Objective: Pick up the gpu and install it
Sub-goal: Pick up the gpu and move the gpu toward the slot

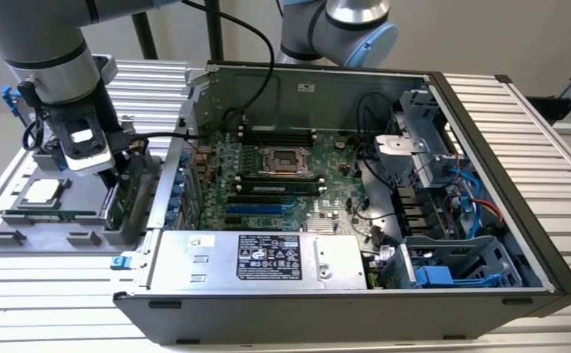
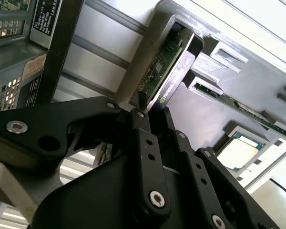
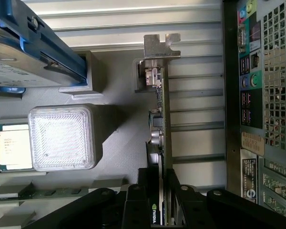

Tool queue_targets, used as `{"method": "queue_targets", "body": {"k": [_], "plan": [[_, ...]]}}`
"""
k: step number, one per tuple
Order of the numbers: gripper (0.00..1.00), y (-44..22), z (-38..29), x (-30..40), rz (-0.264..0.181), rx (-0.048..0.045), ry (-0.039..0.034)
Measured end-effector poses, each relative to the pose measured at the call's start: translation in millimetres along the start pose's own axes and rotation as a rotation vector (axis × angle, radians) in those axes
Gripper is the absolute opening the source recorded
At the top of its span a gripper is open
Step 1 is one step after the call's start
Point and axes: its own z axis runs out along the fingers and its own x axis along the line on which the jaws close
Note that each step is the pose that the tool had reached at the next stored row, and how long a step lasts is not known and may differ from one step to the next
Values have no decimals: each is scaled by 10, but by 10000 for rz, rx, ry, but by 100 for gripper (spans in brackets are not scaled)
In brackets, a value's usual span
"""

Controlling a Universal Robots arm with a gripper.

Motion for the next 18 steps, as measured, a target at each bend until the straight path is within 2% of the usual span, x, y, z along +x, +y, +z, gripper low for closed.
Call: {"method": "queue_targets", "body": {"k": [18], "plan": [[0, 0, 4, 0, 1, -1, -1]]}}
